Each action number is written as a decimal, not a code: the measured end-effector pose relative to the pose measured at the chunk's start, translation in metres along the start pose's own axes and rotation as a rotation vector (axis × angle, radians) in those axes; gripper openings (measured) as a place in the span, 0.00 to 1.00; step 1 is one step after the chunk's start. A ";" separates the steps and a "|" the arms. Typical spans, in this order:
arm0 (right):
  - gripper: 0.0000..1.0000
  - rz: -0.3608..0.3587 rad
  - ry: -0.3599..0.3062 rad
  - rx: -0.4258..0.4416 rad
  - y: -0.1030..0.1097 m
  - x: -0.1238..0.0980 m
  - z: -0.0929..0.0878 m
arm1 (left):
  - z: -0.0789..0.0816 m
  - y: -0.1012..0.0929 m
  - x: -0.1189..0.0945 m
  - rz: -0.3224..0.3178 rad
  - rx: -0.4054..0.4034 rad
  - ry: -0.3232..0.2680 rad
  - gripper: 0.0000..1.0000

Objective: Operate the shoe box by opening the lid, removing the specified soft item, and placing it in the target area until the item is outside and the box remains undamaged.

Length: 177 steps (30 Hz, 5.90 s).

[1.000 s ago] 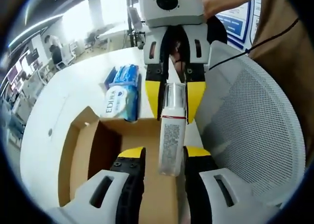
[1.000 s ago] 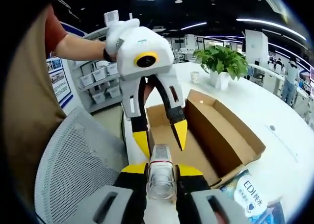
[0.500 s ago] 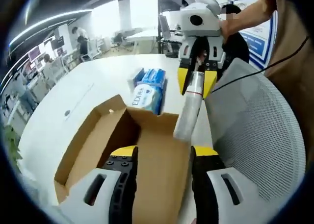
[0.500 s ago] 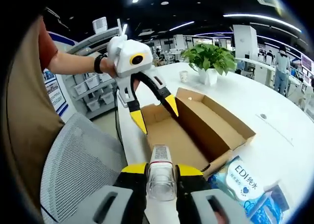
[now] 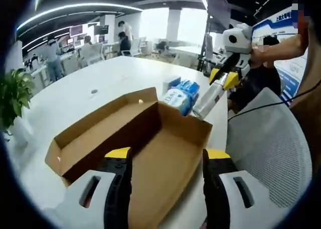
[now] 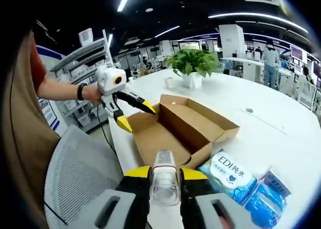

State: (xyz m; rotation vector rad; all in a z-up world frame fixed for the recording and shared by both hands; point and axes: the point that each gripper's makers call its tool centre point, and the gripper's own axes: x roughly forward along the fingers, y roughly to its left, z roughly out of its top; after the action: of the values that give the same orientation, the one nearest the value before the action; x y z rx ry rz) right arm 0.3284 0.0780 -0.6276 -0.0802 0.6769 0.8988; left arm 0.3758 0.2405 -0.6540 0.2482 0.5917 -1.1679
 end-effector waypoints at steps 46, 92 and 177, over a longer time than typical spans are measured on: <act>0.17 -0.087 0.475 -0.517 -0.162 -0.002 0.026 | -0.025 -0.023 -0.031 0.026 -0.047 0.020 0.52; 0.18 0.019 0.836 -0.702 -0.210 0.038 -0.024 | -0.049 -0.017 -0.048 0.079 -0.088 0.053 0.51; 0.34 -0.096 0.777 -0.692 -0.232 0.022 -0.007 | -0.046 -0.022 -0.041 0.062 -0.085 0.060 0.49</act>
State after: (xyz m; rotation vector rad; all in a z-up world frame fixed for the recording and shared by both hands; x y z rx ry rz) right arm 0.5067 -0.0563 -0.6939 -1.1151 1.0318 0.9710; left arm 0.3311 0.2866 -0.6669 0.2287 0.6805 -1.0761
